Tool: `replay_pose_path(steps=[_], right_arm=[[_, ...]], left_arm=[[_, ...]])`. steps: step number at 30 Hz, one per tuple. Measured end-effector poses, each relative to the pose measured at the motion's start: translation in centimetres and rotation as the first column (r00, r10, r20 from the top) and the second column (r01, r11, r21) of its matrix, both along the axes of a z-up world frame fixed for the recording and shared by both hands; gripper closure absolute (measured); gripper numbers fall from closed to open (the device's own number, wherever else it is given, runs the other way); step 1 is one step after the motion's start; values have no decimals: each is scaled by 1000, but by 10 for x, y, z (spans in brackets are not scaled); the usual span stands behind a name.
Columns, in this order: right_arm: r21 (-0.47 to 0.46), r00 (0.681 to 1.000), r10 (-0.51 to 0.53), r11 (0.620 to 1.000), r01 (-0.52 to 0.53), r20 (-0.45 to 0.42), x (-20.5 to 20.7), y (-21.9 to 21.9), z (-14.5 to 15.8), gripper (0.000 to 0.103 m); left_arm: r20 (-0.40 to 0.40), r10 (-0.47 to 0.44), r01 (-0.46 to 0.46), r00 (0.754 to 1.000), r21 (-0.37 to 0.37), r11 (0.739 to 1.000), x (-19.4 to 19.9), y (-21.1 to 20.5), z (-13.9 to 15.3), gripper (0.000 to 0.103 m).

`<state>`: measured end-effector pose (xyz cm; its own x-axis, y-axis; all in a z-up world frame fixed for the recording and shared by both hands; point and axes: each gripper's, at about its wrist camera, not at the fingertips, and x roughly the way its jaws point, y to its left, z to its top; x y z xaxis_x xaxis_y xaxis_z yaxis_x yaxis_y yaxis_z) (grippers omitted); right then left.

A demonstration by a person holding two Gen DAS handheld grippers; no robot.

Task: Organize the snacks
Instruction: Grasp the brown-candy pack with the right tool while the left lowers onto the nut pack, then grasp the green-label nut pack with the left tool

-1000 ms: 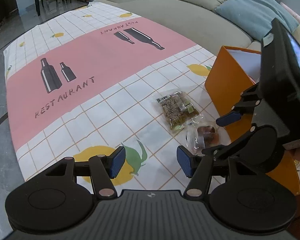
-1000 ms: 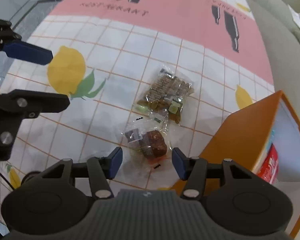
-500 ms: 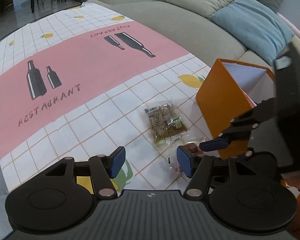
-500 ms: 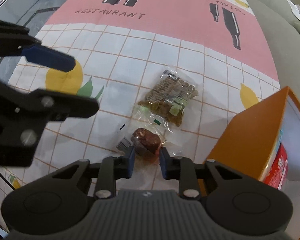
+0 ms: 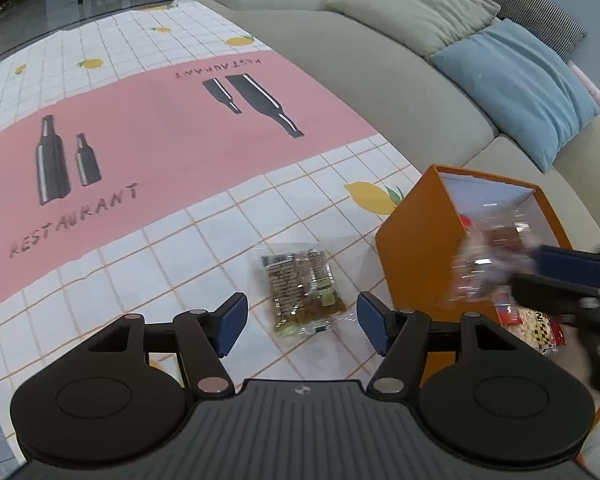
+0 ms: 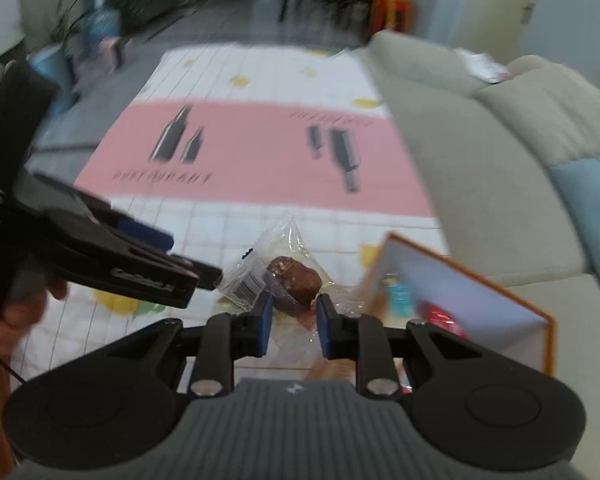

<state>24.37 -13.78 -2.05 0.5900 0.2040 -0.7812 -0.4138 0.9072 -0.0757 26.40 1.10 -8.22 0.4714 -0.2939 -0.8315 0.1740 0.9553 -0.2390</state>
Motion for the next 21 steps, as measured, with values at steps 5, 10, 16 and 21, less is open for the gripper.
replay_pose_path(steps=[5, 10, 16, 21], right_arm=[[11, 993, -113, 994, 113, -19, -11, -30, -2, 82], [57, 978, -192, 979, 197, -77, -23, -50, -15, 81], [68, 956, -264, 959, 274, -126, -35, -66, -30, 82], [110, 931, -277, 945, 309, -238, -48, -86, -39, 82]], left_arm=[[-56, 80, -80, 995, -6, 997, 16, -10, -19, 29], [-137, 174, -182, 975, -48, 982, 36, -9, -44, 28], [-172, 169, -174, 970, -13, 985, 45, -24, -65, 28], [-163, 158, -156, 974, 25, 987, 45, -31, -73, 33]])
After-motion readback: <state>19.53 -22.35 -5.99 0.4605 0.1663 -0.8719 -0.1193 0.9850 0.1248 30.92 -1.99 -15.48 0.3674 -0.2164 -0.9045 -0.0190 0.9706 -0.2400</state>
